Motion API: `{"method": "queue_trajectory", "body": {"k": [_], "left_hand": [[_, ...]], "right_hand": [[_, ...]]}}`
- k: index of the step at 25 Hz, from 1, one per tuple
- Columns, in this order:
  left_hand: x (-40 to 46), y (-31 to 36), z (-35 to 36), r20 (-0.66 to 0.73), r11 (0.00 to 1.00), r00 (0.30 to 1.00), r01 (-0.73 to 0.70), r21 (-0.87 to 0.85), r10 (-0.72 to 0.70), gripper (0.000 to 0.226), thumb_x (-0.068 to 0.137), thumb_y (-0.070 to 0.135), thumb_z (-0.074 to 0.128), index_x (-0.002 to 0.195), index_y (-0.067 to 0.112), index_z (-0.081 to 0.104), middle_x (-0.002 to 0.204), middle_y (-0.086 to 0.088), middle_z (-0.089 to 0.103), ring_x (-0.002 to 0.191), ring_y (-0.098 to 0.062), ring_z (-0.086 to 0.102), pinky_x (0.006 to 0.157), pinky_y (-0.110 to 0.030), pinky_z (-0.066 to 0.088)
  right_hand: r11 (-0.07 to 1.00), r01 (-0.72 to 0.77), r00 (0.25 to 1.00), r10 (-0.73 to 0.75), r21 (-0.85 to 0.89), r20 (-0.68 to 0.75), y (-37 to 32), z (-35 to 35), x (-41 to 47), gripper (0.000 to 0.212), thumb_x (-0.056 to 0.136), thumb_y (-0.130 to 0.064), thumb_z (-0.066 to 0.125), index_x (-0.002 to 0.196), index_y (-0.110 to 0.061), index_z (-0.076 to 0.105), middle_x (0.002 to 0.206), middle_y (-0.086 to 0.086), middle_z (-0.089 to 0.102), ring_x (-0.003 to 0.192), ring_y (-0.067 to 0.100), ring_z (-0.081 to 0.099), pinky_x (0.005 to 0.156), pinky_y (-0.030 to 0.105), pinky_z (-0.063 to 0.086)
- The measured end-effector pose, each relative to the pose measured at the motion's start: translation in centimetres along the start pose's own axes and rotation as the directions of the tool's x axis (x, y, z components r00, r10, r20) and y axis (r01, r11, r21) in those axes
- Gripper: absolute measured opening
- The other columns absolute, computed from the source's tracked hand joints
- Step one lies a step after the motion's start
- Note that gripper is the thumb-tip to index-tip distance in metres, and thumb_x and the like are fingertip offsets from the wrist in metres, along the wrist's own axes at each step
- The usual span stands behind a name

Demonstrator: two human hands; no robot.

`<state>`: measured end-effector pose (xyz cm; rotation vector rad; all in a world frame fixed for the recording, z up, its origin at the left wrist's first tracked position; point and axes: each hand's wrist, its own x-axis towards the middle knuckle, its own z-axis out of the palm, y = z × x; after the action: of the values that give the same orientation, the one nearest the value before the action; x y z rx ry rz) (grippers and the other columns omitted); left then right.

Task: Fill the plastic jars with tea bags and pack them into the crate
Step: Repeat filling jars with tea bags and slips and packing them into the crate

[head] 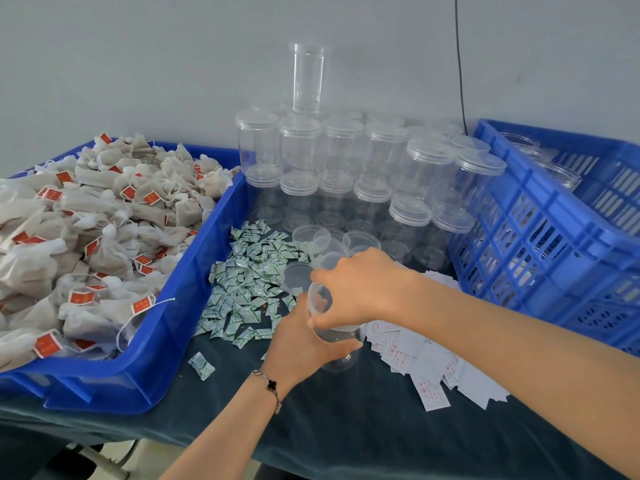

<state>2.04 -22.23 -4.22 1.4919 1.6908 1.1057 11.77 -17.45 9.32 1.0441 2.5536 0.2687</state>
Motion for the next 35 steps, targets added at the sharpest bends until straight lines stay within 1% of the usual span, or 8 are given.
{"method": "queue_trajectory", "body": {"k": [5, 12, 19, 21, 23, 27, 31, 35], "left_hand": [[0.2, -0.2, 0.0, 0.018, 1.000, 1.000, 0.011, 0.028, -0.012, 0.089, 0.041, 0.070, 0.071, 0.116, 0.025, 0.055, 0.099, 0.014, 0.066, 0.092, -0.002, 0.063, 0.081, -0.030, 0.053], [0.2, -0.3, 0.0, 0.009, 0.999, 0.999, 0.040, -0.015, -0.040, 0.089, 0.041, 0.064, 0.076, 0.119, 0.031, 0.047, 0.108, 0.017, 0.063, 0.100, 0.001, 0.060, 0.088, -0.028, 0.052], [0.3, -0.3, 0.4, -0.015, 0.999, 1.000, -0.016, 0.030, 0.016, 0.067, 0.050, 0.054, 0.083, 0.104, 0.046, 0.043, 0.103, 0.026, 0.054, 0.098, 0.008, 0.055, 0.082, -0.012, 0.047], [0.3, -0.3, 0.3, -0.015, 0.999, 0.999, -0.037, 0.003, 0.038, 0.071, 0.054, 0.045, 0.087, 0.111, 0.040, 0.045, 0.106, 0.026, 0.055, 0.102, 0.006, 0.056, 0.082, -0.013, 0.047], [0.5, -0.5, 0.3, -0.006, 0.999, 0.999, -0.041, 0.002, 0.041, 0.079, 0.052, 0.050, 0.083, 0.119, 0.026, 0.050, 0.108, 0.016, 0.061, 0.101, -0.003, 0.060, 0.084, -0.025, 0.051], [0.4, -0.7, 0.4, 0.003, 0.999, 1.000, -0.003, -0.045, 0.003, 0.082, 0.044, 0.062, 0.077, 0.112, 0.021, 0.061, 0.102, 0.013, 0.066, 0.094, -0.002, 0.064, 0.081, -0.035, 0.054], [0.2, -0.4, 0.3, -0.001, 1.000, 1.000, -0.011, 0.004, 0.011, 0.087, 0.041, 0.063, 0.073, 0.119, 0.036, 0.047, 0.110, 0.021, 0.058, 0.100, 0.003, 0.057, 0.084, -0.028, 0.051], [0.3, -0.3, 0.0, 0.013, 0.999, 1.000, -0.014, 0.036, 0.013, 0.092, 0.042, 0.066, 0.073, 0.123, 0.041, 0.038, 0.106, 0.028, 0.057, 0.098, 0.008, 0.057, 0.079, -0.022, 0.050]], "right_hand": [[0.948, 0.216, 0.945, -0.263, 0.236, 0.193, 1.0, -1.2, 0.0, 0.067, 0.070, -0.016, 0.072, 0.125, -0.038, 0.041, 0.105, -0.004, 0.041, 0.098, 0.020, 0.048, 0.062, 0.033, 0.044], [0.903, 0.288, 0.912, -0.360, 0.319, 0.196, 2.0, -1.0, 0.5, 0.097, 0.071, 0.011, 0.064, 0.142, -0.042, 0.024, 0.138, -0.009, 0.034, 0.128, 0.018, 0.034, 0.091, 0.045, 0.048], [0.882, 0.470, 0.882, -0.470, -0.002, -0.001, 1.5, 1.5, -0.7, 0.092, 0.077, -0.004, 0.068, 0.148, -0.033, 0.018, 0.144, -0.006, 0.028, 0.136, 0.019, 0.017, 0.094, 0.049, 0.042], [0.900, 0.392, 0.916, -0.402, 0.189, 0.014, 1.7, 2.2, -1.3, 0.089, 0.080, -0.013, 0.065, 0.146, -0.043, 0.014, 0.155, -0.013, 0.007, 0.144, 0.014, -0.006, 0.107, 0.063, 0.014], [0.883, 0.242, 0.970, -0.229, 0.402, -0.082, 1.4, 2.6, -1.3, 0.080, 0.082, -0.042, 0.060, 0.145, -0.048, 0.011, 0.157, -0.015, 0.004, 0.145, 0.018, -0.005, 0.110, 0.060, 0.010], [0.991, -0.089, 0.988, 0.101, 0.100, -0.119, -0.4, 1.9, 0.6, 0.077, 0.082, -0.074, 0.035, 0.144, -0.029, 0.026, 0.131, 0.012, 0.052, 0.108, 0.034, 0.053, 0.072, 0.037, 0.043], [0.990, -0.021, 0.999, 0.015, 0.137, 0.047, 0.2, 0.1, 1.1, 0.056, 0.077, -0.061, 0.048, 0.118, -0.023, 0.045, 0.101, 0.004, 0.054, 0.074, 0.021, 0.047, 0.052, 0.028, 0.030], [0.973, 0.169, 0.977, -0.187, 0.159, 0.107, 0.9, -0.5, 0.8, 0.064, 0.070, -0.043, 0.067, 0.125, -0.033, 0.036, 0.104, -0.005, 0.039, 0.085, 0.020, 0.047, 0.054, 0.028, 0.033]]}}
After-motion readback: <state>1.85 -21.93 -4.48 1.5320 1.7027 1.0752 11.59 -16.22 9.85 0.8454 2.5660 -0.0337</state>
